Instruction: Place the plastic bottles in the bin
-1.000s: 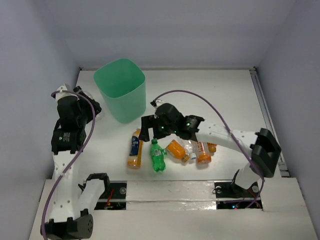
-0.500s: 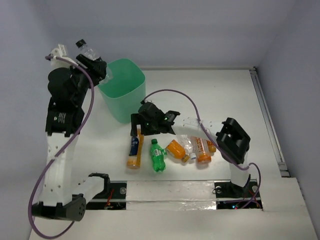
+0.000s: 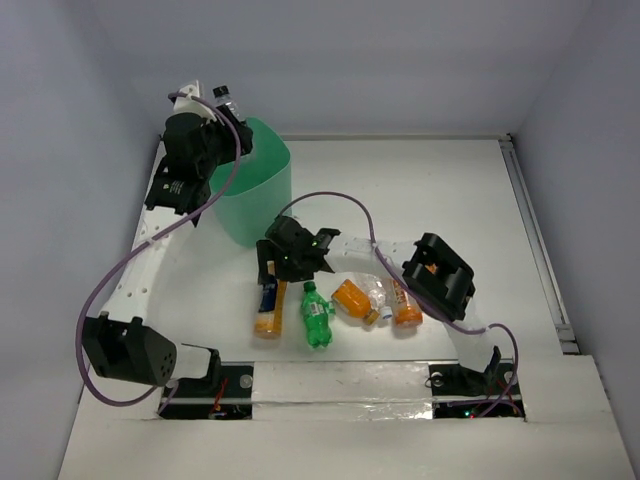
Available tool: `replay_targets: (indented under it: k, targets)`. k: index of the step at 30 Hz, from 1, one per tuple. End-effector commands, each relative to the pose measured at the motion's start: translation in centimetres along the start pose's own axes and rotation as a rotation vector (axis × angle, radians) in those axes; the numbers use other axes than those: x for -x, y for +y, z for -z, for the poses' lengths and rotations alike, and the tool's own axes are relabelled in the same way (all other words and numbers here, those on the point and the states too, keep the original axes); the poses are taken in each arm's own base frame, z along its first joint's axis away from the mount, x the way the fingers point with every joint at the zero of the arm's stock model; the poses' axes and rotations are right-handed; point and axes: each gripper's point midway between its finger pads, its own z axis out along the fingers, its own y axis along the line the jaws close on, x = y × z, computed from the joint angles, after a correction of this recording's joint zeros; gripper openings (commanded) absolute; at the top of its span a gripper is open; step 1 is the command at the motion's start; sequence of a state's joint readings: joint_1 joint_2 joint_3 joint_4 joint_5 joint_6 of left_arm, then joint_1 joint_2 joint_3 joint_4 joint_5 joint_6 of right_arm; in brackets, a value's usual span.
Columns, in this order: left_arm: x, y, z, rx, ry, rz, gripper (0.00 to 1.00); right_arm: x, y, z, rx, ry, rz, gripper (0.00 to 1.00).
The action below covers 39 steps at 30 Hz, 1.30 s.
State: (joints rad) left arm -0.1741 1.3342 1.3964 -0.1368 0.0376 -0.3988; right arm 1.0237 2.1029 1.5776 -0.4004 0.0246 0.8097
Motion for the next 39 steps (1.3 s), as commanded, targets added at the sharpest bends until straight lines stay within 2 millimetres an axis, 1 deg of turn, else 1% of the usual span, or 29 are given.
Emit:
replay_targets:
  k: [1,2,3,4,5,6,7,10,11,12,13,14,15,17,18,21,22,23,25,26,28,29,32,33,35,36,37,38,39]
  targets:
    - [2.2,-1.1,0.1,-0.047,-0.105,-0.061,0.45,1.3,3.1,0.4,0.065,-0.024,-0.017,0.95]
    - [2.0,-1.0,0.1,-0.049,-0.102,-0.062,0.56,0.8,3.3,0.2,0.065,-0.016,-0.015,0.94]
    - [1.2,-0.6,0.3,-0.042,-0.092,-0.062,0.64,0.3,3.7,0.2,0.081,0.008,-0.018,0.94]
    - [1.0,-0.4,0.4,-0.037,-0.091,-0.060,0.70,0.1,3.5,-0.3,0.077,0.018,-0.026,0.94]
    - [0.9,-0.3,0.8,-0.033,-0.089,-0.060,0.80,0.0,3.6,-0.4,0.080,0.022,-0.029,0.94]
    - [1.2,-0.3,1.0,-0.032,-0.099,-0.059,0.83,-0.1,3.5,-0.6,0.079,0.025,-0.032,0.94]
    - [1.2,-0.3,1.3,-0.026,-0.089,-0.060,0.84,-0.2,3.5,-0.8,0.077,0.028,-0.039,0.93]
    - [3.0,-1.2,3.3,-0.038,-0.119,-0.053,0.84,-0.2,3.5,-1.1,0.076,0.028,-0.050,0.84]
    - [3.5,-1.5,3.9,-0.045,-0.129,-0.046,0.84,0.0,3.6,-1.0,0.079,0.019,-0.052,0.78]
    - [4.6,-2.1,5.3,-0.064,-0.156,-0.039,0.83,0.1,3.7,-0.8,0.081,0.014,-0.055,0.74]
    - [4.6,-2.2,5.9,-0.066,-0.148,-0.024,0.82,0.3,3.8,-0.6,0.085,0.007,-0.058,0.69]
    - [5.1,-2.6,7.2,-0.080,-0.163,-0.018,0.82,0.7,4.0,-0.2,0.088,-0.008,-0.060,0.63]
    - [5.1,-2.7,7.7,-0.084,-0.160,-0.010,0.81,0.8,4.7,0.9,0.107,-0.021,-0.054,0.61]
    - [4.3,-2.6,9.0,-0.082,-0.130,0.005,0.78,1.8,5.7,2.7,0.146,-0.058,-0.050,0.54]
    - [3.4,-2.2,9.4,-0.068,-0.094,0.008,0.77,2.9,6.8,5.3,0.191,-0.095,-0.050,0.54]
    - [1.5,-1.5,11.0,-0.058,-0.047,0.010,0.69,5.5,8.2,10.1,0.255,-0.208,-0.048,0.52]
    - [0.3,-1.1,11.4,-0.052,-0.011,0.012,0.64,6.8,8.9,13.6,0.296,-0.269,-0.041,0.52]
    - [-0.3,-0.9,11.9,-0.048,0.003,0.013,0.61,7.4,9.0,15.3,0.301,-0.300,-0.035,0.52]
    - [-2.1,-0.1,13.1,-0.031,0.046,0.035,0.58,9.5,8.7,18.8,0.281,-0.404,-0.030,0.52]
    - [-2.8,0.1,13.4,-0.031,0.062,0.046,0.49,11.3,8.8,22.2,0.278,-0.489,-0.016,0.51]
    - [-5.0,0.6,14.2,-0.029,0.115,0.079,0.46,13.2,8.8,25.4,0.275,-0.570,0.013,0.51]
    - [-6.5,1.0,14.5,-0.027,0.146,0.091,0.43,15.4,8.6,28.2,0.273,-0.646,0.000,0.51]
    - [-9.3,1.1,14.9,-0.048,0.220,0.130,0.41,18.9,8.1,31.6,0.238,-0.770,0.018,0.51]
    - [-10.6,1.5,15.0,-0.045,0.248,0.142,0.41,21.3,7.6,33.0,0.217,-0.832,-0.003,0.51]
    - [-12.3,1.1,15.4,-0.089,0.297,0.163,0.40,23.6,7.4,33.6,0.202,-0.866,-0.006,0.51]
    - [-14.3,1.2,15.5,-0.101,0.347,0.172,0.40,25.5,8.1,33.9,0.203,-0.906,-0.019,0.51]
    - [-15.0,1.0,15.4,-0.120,0.366,0.188,0.40,26.7,8.1,34.0,0.189,-0.934,-0.023,0.51]
    - [-16.3,0.0,15.8,-0.178,0.418,0.219,0.40,28.1,7.9,34.2,0.168,-0.969,-0.024,0.51]
    - [-18.4,0.1,15.9,-0.187,0.471,0.240,0.40,29.3,7.6,34.1,0.130,-1.011,-0.045,0.51]
